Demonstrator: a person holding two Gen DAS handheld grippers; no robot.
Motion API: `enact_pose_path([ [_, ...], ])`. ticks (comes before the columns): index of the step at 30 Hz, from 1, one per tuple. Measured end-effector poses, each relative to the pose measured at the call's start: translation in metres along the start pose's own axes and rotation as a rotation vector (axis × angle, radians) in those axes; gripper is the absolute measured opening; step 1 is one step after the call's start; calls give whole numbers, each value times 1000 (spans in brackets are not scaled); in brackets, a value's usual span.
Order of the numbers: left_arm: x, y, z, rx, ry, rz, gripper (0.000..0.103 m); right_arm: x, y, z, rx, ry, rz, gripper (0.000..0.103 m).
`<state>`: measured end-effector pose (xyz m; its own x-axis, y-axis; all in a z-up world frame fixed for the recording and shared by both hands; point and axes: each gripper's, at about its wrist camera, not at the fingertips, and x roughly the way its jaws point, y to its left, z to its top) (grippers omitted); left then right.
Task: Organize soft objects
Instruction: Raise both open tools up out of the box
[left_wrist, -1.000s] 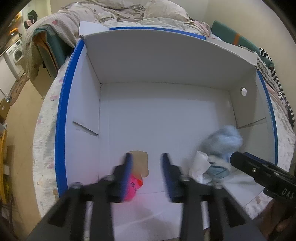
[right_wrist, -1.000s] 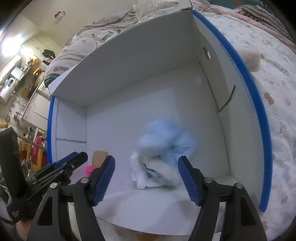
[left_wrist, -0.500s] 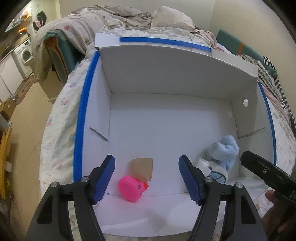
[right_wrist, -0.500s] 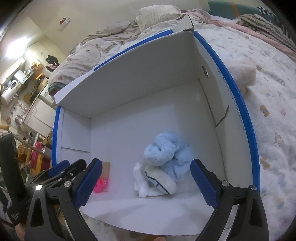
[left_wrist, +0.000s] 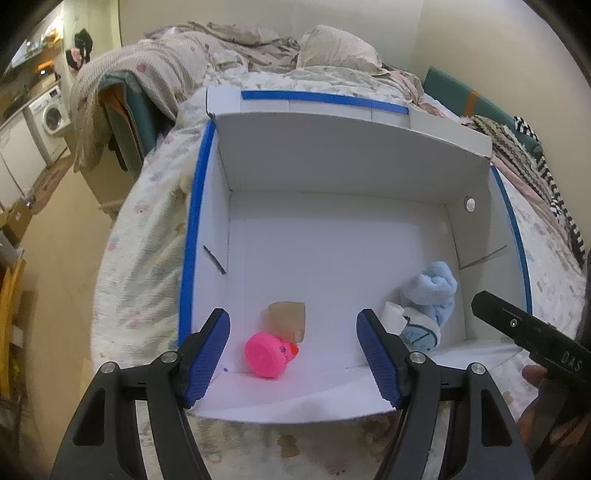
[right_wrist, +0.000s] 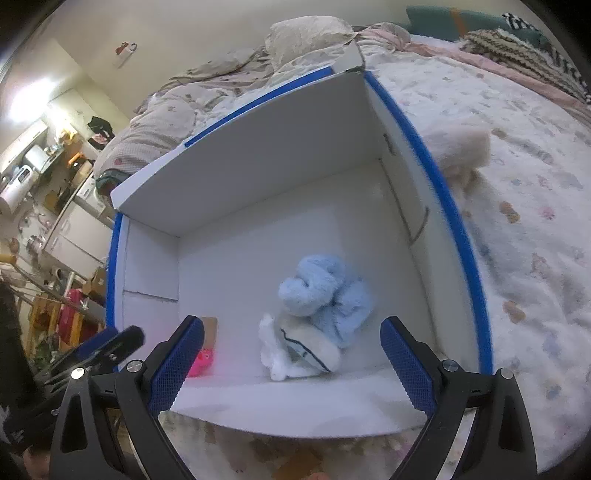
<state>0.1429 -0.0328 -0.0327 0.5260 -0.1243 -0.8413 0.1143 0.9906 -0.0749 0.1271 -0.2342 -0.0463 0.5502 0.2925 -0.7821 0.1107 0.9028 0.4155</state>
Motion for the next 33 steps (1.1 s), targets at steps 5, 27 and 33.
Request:
enact_pose_path([
  [5, -10, -1, -10, 23, 0, 6, 69, -12, -6, -7, 20, -7, -6, 102],
  [27, -30, 28, -52, -36, 43, 81, 69, -47, -11, -39, 7, -37, -58, 103],
  [33, -30, 34, -63, -51, 60, 103, 69, -46, -19, -49, 34, -9, -68, 103],
])
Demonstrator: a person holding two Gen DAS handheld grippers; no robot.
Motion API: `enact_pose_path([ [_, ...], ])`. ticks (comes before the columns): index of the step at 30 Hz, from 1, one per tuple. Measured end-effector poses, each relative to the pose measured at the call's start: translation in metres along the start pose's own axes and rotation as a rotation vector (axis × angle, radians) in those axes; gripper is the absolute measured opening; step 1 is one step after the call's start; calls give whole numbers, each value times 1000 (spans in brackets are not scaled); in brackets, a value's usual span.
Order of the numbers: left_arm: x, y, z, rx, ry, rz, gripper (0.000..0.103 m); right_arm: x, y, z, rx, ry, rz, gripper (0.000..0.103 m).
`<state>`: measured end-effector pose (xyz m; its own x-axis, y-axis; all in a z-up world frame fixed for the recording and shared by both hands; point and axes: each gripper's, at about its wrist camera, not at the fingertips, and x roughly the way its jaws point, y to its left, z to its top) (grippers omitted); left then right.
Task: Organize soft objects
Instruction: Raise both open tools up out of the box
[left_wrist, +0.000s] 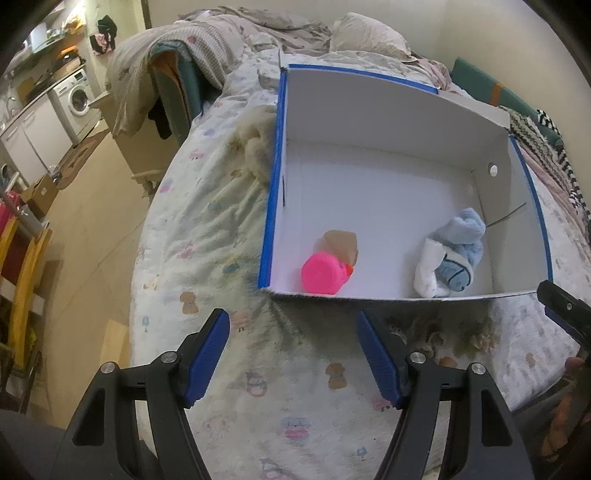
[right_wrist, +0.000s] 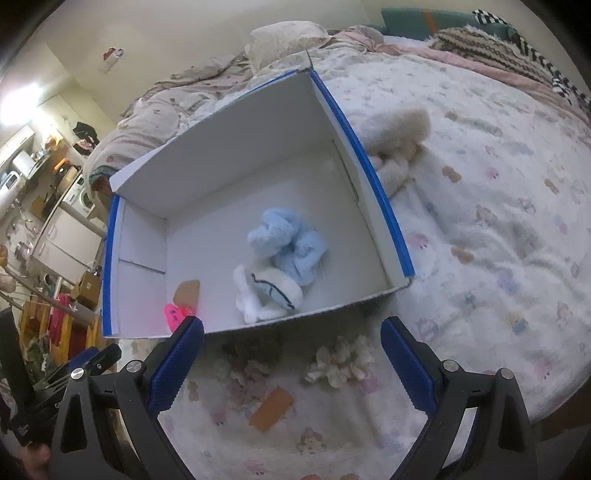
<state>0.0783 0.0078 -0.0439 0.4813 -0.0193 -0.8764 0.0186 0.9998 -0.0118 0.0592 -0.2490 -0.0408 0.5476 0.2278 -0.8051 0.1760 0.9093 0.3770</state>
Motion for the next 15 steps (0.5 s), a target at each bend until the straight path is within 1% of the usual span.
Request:
enact_pose_path([
  [5, 3, 4, -6, -10, 7, 23, 69, 2, -4, -6, 17, 23, -10, 103],
  [7, 4, 6, -6, -19, 14, 22, 69, 4, -5, -8, 25, 34, -16, 103],
  [10, 7, 11, -5, -44, 24, 28, 69, 10, -7, -10, 32, 60, -40, 103],
  [12, 11, 13, -5, -55, 41, 30, 69, 13, -8, -11, 33, 66, -61, 103],
  [15, 18, 16, -7, -84, 78, 20, 69, 13, -7, -10, 32, 59, -58, 103],
])
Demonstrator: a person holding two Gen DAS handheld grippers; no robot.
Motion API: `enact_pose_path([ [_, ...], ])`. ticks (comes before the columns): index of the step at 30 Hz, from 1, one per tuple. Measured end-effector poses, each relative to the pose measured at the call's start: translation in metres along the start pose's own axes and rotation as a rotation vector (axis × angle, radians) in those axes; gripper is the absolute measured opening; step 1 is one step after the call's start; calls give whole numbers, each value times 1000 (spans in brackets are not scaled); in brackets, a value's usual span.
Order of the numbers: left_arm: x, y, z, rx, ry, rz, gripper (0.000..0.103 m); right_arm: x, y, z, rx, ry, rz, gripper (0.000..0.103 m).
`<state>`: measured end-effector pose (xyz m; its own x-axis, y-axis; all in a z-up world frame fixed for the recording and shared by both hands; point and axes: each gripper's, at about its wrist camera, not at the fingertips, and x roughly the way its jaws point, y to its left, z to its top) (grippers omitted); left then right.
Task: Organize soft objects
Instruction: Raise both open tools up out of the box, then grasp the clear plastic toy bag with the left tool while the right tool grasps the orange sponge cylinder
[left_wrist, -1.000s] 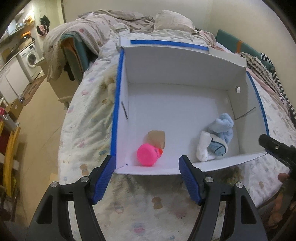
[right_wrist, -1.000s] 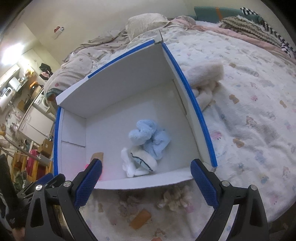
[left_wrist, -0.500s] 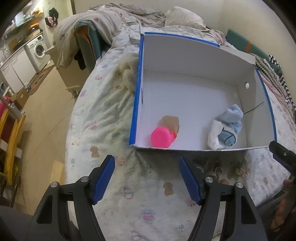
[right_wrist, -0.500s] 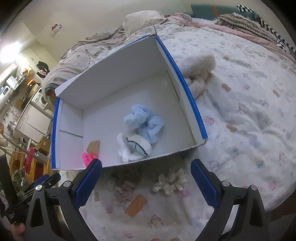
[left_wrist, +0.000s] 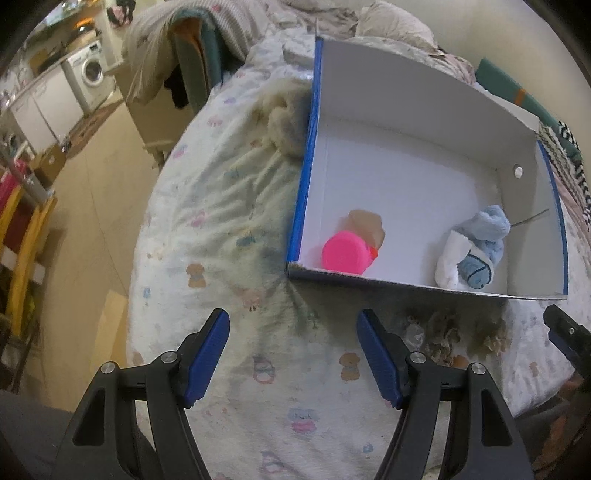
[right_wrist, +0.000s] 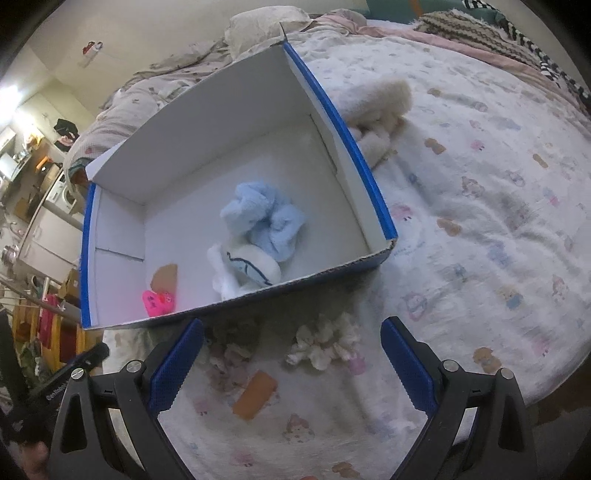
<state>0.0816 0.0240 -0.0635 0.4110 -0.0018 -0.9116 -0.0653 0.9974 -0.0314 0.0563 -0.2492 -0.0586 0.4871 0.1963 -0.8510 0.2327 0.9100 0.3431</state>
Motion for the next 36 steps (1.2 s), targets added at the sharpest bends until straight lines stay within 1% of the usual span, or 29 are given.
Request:
enact_pose_path([
  [2, 5, -1, -1, -8, 21, -9, 69, 2, 1, 0, -1, 4, -7, 103],
  [6, 15, -11, -3, 17, 57, -38, 69, 8, -1, -1, 5, 28, -28, 103],
  [8, 23, -20, -5, 30, 85, -77, 69, 10, -3, -1, 14, 39, -32, 103],
  [10, 34, -31, -6, 40, 126, -137, 67, 9, -5, -2, 24, 44, -27, 103],
  [12, 47, -47, -6, 67, 162, -173, 60, 8, -7, -2, 25, 41, -27, 103],
  [14, 59, -61, -6, 103, 180, -178, 53, 7, -10, -2, 26, 40, -33, 103],
  [16, 74, -73, -5, 133, 210, -191, 51, 7, -13, -3, 32, 43, -36, 103],
  [17, 79, -75, -5, 132, 221, -194, 50, 6, -15, -3, 37, 44, -37, 103],
  [18, 85, -77, -6, 129, 232, -200, 44, 6, -17, -3, 41, 45, -38, 103],
  [20, 95, -78, -5, 109, 254, -214, 38, 4, -21, -4, 47, 45, -40, 103],
  [22, 99, -78, -3, 83, 258, -252, 26, 3, -23, -4, 52, 43, -42, 103],
  [23, 101, -79, -2, 76, 260, -271, 18, 4, -25, -3, 56, 43, -43, 103],
  [25, 103, -81, 0, 71, 275, -311, 13, 4, -27, -3, 63, 46, -43, 103],
  [26, 103, -81, 0, 70, 277, -315, 7, 5, -26, -3, 64, 48, -42, 103],
  [28, 100, -77, 2, 60, 285, -348, 5, 6, -24, -4, 54, 55, -28, 103],
  [30, 94, -69, 4, 44, 280, -361, 3, 7, -18, -6, 33, 69, 5, 103],
  [34, 71, -51, 4, 33, 239, -341, 2, 13, -7, -12, 3, 128, 83, 102],
  [35, 63, -47, 1, 28, 228, -338, 2, 17, -6, -13, 5, 150, 108, 102],
  [36, 55, -43, 0, 29, 211, -327, 2, 22, -3, -16, 6, 186, 144, 98],
])
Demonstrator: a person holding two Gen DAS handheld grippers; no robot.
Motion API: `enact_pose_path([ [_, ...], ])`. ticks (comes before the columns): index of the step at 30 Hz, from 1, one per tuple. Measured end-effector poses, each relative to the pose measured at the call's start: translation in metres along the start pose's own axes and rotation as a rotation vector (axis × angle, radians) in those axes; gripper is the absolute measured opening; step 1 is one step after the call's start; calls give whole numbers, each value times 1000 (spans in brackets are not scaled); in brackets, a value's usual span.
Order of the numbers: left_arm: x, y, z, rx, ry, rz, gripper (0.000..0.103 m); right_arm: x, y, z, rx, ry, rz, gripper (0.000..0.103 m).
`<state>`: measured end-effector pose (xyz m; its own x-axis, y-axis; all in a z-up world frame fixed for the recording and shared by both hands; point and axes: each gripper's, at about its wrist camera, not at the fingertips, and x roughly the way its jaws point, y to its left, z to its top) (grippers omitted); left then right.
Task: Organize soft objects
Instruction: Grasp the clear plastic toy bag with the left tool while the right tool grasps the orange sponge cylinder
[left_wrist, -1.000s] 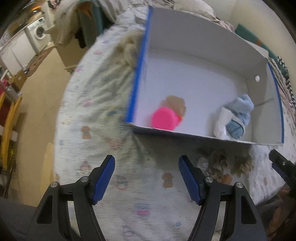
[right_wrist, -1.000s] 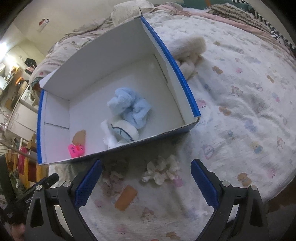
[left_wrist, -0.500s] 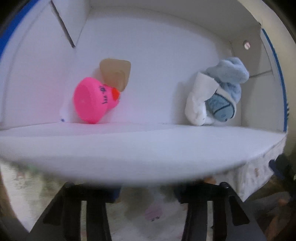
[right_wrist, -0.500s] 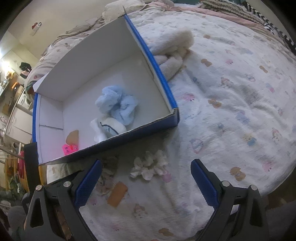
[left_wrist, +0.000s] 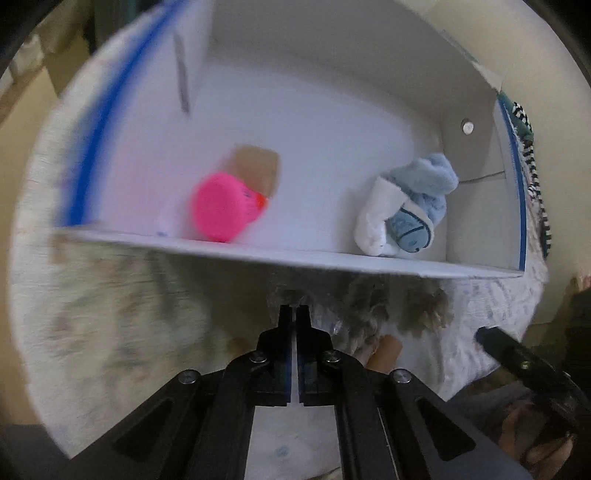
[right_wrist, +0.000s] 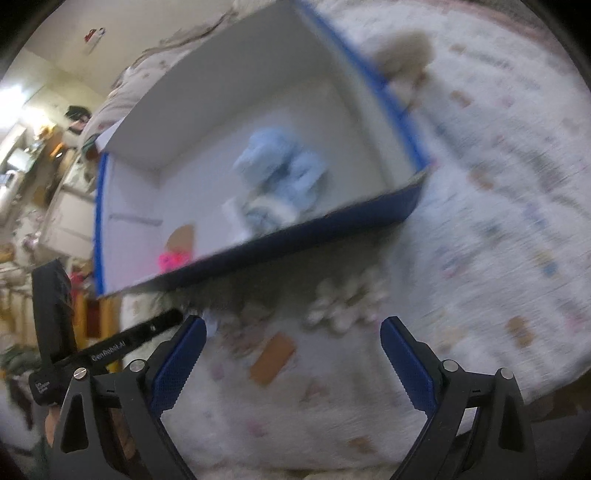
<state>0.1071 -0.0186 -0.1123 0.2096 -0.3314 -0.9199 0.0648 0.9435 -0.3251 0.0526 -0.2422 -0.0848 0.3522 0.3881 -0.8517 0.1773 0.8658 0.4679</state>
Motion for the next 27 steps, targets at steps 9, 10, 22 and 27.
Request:
enact_pose_path([
  [9, -61, 12, -21, 72, -150, 171, 2, 61, 5, -11, 59, 217, 18, 44],
  [10, -64, 14, -21, 70, -153, 177, 2, 67, 5, -11, 64, 231, 11, 43],
  [22, -52, 27, -18, 27, -125, 175, 2, 33, 24, -17, -52, 90, -10, 5],
  [27, -40, 44, -12, -37, -87, 198, 48, 25, 25, -17, -46, 78, 13, 5],
])
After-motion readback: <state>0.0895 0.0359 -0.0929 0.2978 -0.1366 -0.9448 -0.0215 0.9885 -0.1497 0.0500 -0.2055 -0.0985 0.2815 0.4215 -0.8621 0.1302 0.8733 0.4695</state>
